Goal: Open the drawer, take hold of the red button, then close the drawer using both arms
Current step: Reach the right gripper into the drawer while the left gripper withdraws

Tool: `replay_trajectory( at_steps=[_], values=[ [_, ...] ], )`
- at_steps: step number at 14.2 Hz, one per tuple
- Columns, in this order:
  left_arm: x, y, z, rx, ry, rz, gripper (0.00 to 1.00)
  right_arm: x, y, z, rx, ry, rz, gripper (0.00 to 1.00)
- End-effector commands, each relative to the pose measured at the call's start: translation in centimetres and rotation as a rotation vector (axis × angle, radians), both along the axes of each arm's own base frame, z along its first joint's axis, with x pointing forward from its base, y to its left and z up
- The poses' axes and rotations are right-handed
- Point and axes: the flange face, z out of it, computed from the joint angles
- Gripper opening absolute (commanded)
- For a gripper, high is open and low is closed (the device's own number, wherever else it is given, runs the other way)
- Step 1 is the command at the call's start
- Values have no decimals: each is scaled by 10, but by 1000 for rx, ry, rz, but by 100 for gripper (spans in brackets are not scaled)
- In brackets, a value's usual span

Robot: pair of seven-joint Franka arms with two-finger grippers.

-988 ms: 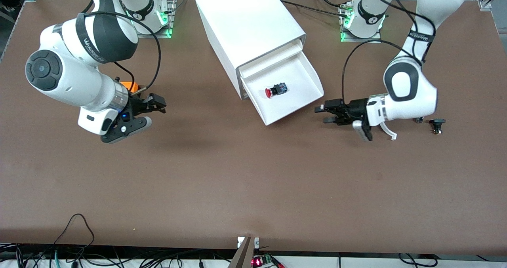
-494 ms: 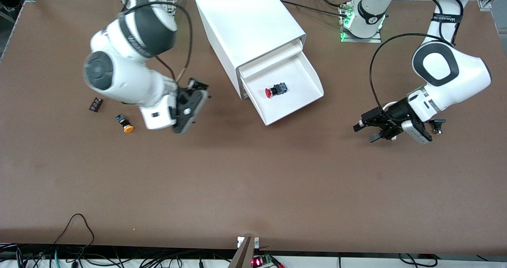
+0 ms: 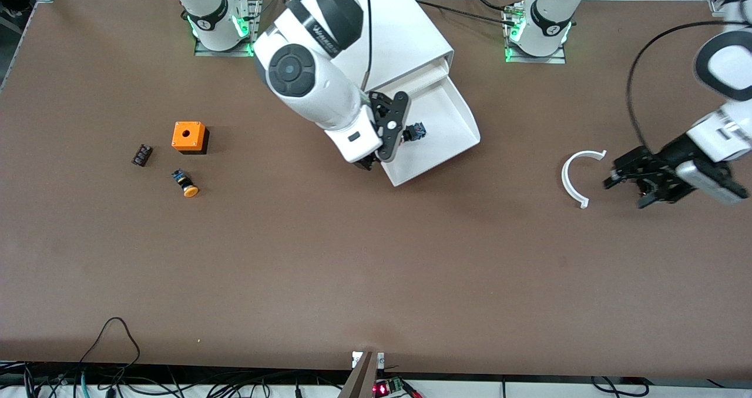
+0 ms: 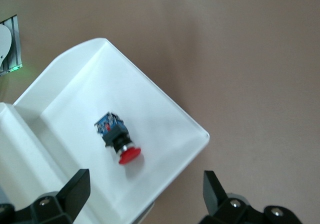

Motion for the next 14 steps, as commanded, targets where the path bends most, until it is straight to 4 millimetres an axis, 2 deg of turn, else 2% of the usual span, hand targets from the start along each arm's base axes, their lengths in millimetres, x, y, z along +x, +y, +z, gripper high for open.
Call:
replay_trajectory(
  at_steps=[1,3,4,7,12,14],
  values=[
    [6,3,55,154,80,-9,100,-13,32,0,-2,-92,73,100],
    [0,-11,100,258,202,122,100,-26,44,-9,-38,-144,177,100],
    [-2,-29,115,294,241,165,100,-28,47,-17,-55,-158,222,100],
    [-13,-62,144,329,312,261,100,-36,46,-42,-84,-143,305,100],
    [-20,-76,149,303,355,413,100,-37,53,-71,-95,-136,316,100],
    [-27,-82,158,299,347,438,100,-46,61,-79,-129,-156,350,100]
  ],
)
